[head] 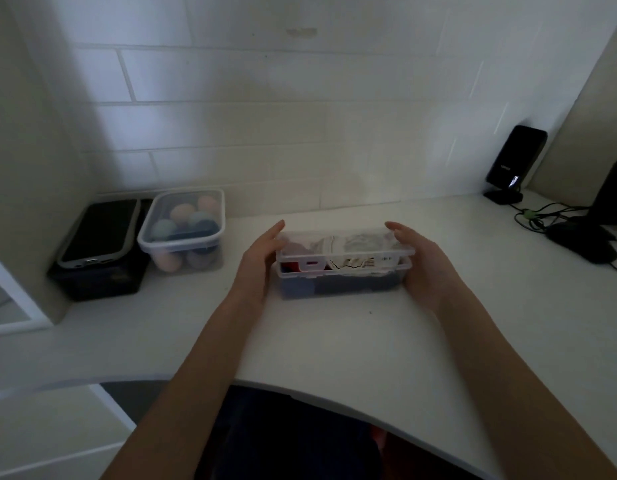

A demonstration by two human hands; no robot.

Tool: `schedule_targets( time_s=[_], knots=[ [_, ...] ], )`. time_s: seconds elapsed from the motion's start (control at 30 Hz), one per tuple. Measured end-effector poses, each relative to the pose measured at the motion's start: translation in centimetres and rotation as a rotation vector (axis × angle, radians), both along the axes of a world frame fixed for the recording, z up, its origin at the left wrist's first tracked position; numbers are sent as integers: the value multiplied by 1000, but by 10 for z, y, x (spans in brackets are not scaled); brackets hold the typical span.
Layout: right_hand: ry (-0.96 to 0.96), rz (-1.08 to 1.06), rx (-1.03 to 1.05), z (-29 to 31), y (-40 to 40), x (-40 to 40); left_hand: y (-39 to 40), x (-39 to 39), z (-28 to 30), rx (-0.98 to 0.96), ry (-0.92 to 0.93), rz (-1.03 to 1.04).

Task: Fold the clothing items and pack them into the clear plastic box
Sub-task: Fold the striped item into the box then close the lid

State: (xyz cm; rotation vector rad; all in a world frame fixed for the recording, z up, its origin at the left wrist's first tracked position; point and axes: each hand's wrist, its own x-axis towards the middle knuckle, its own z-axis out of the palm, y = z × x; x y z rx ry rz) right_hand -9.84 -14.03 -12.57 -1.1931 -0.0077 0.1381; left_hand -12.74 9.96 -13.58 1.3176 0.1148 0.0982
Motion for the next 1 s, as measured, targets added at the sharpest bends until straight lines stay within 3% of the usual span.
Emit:
schedule_targets(
  time_s=[0.27,0.4,0.53,0.63,0.7,0.77,0.83,1.0],
  knots=[
    [-72,-3,-58,0,0,-6,4,0,-3,93,-45,-11],
    [-228,-29,-373,-3,3,-9,-1,-6,-5,284,-153,-7],
    [-331,-131,-532,-3,10,-12,-5,-11,-6,499,-262,46],
    [-421,-449,-786,-7,18,-15,-4,-13,-9,720,-329,297],
    [-616,-549,-1072,-8,23,-17,-6,-18,-8,931,-499,415],
    [-795,-462,-1318,-14,29,-18,-13,-23,-6,1109,-631,361],
    [-813,-396,-1469,-16,35,-21,-18,-25,-8,1293,-644,218],
    [-776,-249,-1574,-13,34,-26,-12,-23,-12,1446,-616,62]
  ],
)
